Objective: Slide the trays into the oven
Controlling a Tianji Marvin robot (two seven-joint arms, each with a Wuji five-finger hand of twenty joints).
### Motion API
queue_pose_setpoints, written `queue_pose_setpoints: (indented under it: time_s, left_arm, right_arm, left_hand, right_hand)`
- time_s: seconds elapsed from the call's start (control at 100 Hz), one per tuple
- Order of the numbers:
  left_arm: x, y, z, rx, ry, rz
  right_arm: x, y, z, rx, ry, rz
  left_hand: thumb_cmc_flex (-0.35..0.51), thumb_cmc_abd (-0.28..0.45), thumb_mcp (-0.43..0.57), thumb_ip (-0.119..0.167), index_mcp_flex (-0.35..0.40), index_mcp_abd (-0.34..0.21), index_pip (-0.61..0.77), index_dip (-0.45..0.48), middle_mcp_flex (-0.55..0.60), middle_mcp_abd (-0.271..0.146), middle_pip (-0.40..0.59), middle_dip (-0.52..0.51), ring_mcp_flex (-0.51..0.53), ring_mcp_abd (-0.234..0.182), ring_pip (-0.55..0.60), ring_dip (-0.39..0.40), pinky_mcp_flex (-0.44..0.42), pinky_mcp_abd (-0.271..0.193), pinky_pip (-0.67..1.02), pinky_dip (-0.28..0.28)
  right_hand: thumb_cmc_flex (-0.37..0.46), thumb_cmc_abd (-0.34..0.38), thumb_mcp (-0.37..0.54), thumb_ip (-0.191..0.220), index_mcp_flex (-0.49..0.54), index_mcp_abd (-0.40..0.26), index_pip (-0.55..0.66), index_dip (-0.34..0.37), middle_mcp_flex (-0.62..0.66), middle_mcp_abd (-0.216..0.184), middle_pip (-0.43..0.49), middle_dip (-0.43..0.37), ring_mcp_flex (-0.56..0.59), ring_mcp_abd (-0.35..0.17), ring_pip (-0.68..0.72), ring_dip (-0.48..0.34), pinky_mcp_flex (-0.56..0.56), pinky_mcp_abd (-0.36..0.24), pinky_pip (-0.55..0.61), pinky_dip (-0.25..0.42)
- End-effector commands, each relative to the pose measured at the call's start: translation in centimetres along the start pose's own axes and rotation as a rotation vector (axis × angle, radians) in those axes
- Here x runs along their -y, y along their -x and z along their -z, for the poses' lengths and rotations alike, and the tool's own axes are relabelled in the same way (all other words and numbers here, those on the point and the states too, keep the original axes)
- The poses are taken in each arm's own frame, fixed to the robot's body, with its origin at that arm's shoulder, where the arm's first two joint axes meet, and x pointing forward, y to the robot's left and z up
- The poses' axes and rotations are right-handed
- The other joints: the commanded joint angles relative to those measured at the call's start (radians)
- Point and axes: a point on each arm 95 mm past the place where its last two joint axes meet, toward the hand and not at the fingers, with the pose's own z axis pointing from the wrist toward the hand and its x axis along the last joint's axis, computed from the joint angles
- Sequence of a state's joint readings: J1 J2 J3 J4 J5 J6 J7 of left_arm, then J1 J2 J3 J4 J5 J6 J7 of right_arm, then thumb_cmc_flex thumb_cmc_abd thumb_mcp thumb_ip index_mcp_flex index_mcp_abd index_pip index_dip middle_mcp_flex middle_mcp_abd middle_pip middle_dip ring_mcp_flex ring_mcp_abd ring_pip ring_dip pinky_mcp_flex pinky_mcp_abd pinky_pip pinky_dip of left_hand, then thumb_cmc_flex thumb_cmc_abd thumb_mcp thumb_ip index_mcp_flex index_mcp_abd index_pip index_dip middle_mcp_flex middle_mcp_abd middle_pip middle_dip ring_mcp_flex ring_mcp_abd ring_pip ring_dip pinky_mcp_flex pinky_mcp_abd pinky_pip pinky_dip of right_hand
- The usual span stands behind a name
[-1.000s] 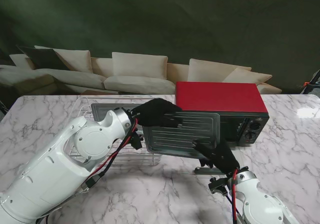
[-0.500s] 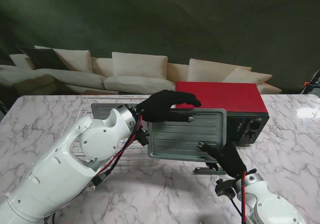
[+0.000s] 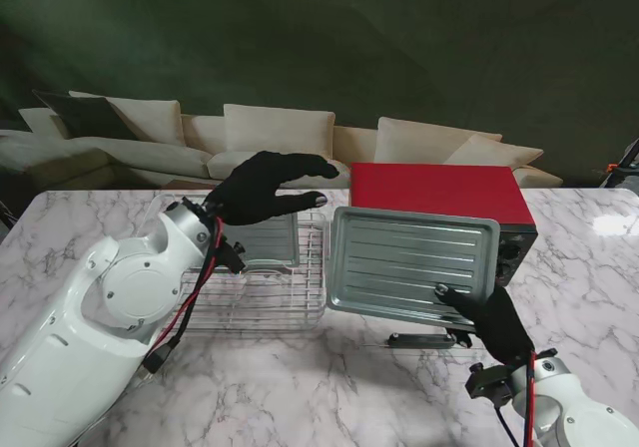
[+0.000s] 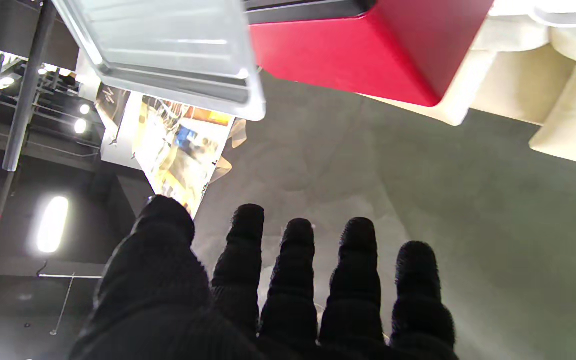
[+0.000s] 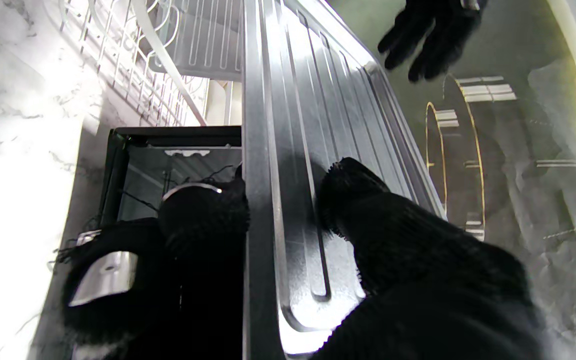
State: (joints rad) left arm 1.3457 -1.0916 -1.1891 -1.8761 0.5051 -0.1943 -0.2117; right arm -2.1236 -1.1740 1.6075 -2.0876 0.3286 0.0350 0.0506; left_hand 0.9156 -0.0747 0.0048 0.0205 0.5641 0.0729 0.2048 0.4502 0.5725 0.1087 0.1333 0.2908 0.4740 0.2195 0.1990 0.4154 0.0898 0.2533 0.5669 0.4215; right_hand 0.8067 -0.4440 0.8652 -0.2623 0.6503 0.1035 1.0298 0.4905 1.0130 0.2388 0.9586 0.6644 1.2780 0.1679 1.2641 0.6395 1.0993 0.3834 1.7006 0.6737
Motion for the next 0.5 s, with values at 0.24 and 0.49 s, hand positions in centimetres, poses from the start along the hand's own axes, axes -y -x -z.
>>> queue_pose_setpoints:
  time_s: [0.24, 0.49]
  left_arm:
    - [-2.2, 4.0, 5.1, 0.118, 0.006, -0.06]
    - [-2.9, 4.8, 7.1, 0.142, -0.019, -0.078]
  right_arm:
    - [-2.5, 0.9, 1.5, 0.103, 0.039, -0.002]
    - [-4.4, 2.2, 1.7, 0.234, 0.04, -0.045]
  left_hand:
    - [0.005, 0.054, -0.021, -0.008, 0.04, 0.016, 0.022, 0.022, 0.068, -0.008, 0.031, 0.03, 0.035, -0.004, 0.02, 0.027, -0.01, 0.044, 0.006, 0.033]
    - [0.005, 0.056, -0.023, -0.008, 0.04, 0.017, 0.025, 0.037, 0.083, -0.007, 0.045, 0.048, 0.047, -0.001, 0.031, 0.042, -0.011, 0.051, 0.016, 0.042]
  right_hand:
    - [0.089, 0.056, 0.089, 0.036, 0.036, -0.058, 0.02, 0.022, 0.065, -0.036, 0.107, 0.044, 0.037, -0.102, 0.115, 0.044, 0.059, -0.062, 0.134, 0.021]
    - [0.088, 0.054, 0.087, 0.048, 0.032, -0.056, 0.026, 0.015, 0.068, -0.046, 0.121, 0.061, 0.038, -0.126, 0.152, 0.051, 0.067, -0.101, 0.176, 0.017]
